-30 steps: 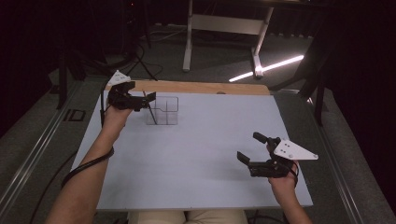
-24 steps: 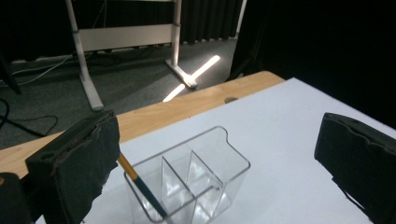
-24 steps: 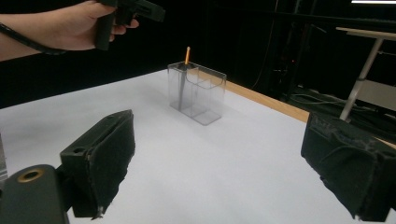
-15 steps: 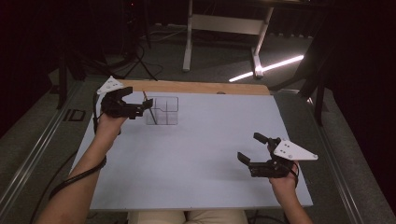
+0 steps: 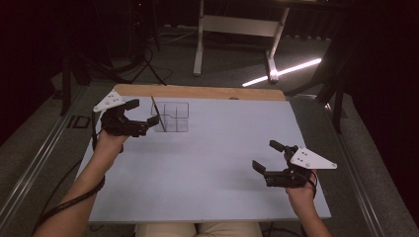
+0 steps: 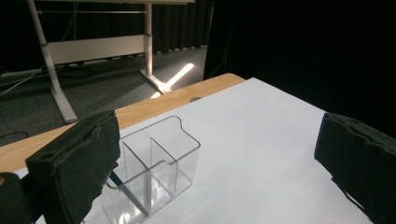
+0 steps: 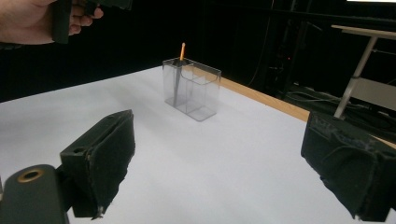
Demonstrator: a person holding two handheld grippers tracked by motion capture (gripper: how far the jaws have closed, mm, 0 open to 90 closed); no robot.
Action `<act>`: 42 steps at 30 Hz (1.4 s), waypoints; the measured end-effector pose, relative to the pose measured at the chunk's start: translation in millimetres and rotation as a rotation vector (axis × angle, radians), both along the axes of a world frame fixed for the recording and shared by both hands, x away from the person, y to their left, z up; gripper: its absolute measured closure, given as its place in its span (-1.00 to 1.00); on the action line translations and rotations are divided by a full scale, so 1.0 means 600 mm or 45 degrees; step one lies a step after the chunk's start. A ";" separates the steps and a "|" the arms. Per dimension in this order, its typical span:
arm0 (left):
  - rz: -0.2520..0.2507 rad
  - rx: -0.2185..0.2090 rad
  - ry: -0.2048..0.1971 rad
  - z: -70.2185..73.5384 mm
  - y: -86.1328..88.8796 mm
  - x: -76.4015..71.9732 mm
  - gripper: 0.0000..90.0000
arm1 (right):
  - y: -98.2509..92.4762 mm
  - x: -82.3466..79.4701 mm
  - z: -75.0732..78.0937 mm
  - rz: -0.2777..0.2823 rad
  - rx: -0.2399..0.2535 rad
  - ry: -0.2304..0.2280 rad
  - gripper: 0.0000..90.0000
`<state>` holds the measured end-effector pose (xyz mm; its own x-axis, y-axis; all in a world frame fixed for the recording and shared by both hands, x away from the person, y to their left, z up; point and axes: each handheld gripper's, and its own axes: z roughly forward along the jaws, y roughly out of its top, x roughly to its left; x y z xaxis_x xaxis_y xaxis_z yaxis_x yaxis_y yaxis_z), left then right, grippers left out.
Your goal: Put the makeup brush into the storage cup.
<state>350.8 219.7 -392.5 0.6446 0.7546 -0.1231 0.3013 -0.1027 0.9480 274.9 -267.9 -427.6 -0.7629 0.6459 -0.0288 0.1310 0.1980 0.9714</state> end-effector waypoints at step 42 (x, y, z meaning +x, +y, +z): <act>-0.169 -0.030 -0.077 -0.064 -0.003 -0.106 -0.98 | -0.003 0.003 -0.003 -0.009 -0.016 0.015 -0.78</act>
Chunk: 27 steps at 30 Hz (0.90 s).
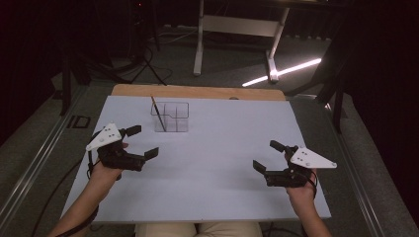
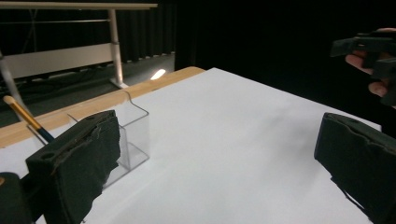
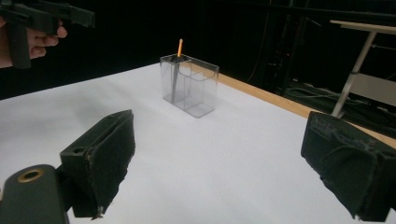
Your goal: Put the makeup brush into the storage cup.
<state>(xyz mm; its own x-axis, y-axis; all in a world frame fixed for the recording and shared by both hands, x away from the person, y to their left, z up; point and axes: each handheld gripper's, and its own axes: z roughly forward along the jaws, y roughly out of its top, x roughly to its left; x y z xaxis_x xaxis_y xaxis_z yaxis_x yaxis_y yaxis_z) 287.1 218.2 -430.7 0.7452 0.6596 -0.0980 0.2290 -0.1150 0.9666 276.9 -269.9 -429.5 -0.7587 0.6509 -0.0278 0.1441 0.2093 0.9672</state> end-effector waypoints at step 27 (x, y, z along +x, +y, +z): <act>-0.039 0.063 -0.005 -0.080 0.001 -0.030 -0.97 | 0.002 -0.001 -0.003 0.001 -0.014 0.002 -0.78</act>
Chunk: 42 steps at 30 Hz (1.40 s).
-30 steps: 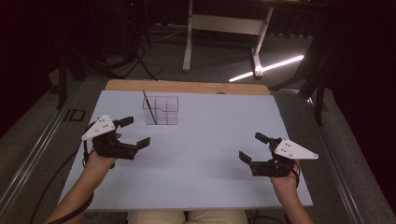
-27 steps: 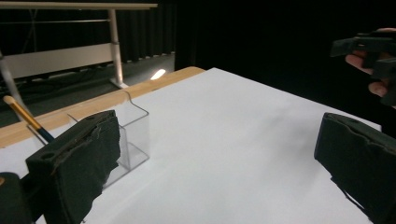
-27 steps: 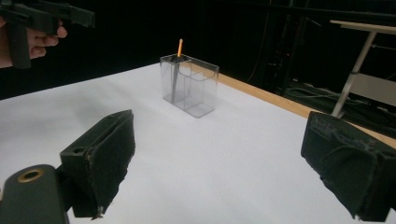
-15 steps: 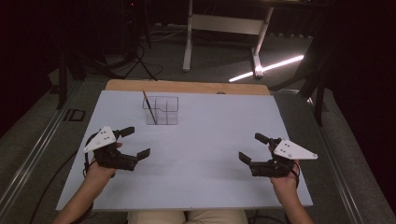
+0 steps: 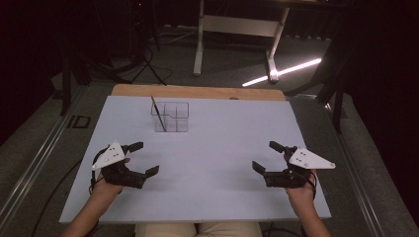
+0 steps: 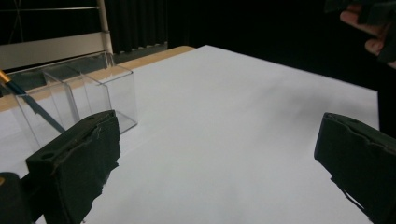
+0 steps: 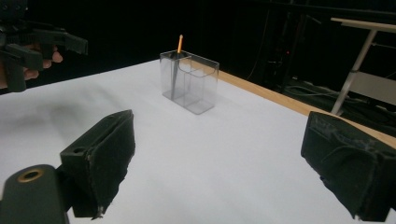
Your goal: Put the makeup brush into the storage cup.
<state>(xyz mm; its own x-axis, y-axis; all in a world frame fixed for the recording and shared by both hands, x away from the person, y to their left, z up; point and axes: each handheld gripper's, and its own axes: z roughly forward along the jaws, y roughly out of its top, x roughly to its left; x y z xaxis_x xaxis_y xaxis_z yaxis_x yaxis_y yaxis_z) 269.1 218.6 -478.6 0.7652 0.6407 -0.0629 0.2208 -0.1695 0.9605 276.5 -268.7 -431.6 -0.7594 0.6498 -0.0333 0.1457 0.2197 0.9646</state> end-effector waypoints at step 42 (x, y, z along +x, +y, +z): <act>0.061 0.009 0.011 -0.049 0.009 -0.013 -0.97 | -0.012 0.015 -0.041 -0.051 -0.017 0.079 -0.78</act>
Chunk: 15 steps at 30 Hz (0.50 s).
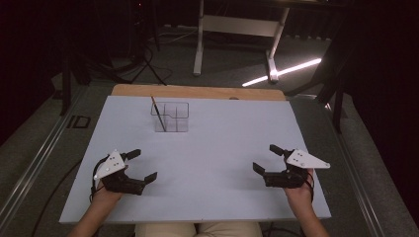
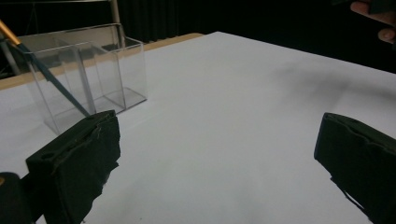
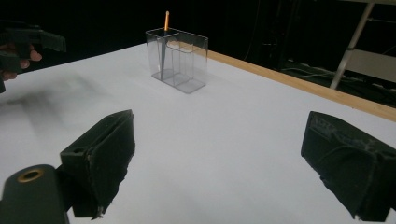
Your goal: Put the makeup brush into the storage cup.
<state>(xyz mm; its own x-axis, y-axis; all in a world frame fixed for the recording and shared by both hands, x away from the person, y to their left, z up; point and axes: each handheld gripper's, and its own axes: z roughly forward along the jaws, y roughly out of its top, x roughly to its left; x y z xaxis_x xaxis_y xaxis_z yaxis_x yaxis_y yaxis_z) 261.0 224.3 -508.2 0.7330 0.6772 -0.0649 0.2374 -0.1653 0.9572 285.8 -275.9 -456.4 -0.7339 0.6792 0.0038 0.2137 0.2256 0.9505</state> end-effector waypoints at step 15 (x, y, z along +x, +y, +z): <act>0.050 0.013 0.016 -0.003 0.003 0.002 -0.97 | 0.002 0.001 -0.003 0.008 -0.015 0.007 -0.78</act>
<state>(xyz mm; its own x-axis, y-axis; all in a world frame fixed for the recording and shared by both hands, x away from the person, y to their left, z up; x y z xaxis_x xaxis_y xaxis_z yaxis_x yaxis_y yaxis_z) 262.4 226.2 -509.8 0.7050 0.7060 -0.0670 0.2559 -0.1651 0.9525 286.2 -274.7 -458.5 -0.7383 0.6745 -0.0005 0.2173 0.2386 0.9465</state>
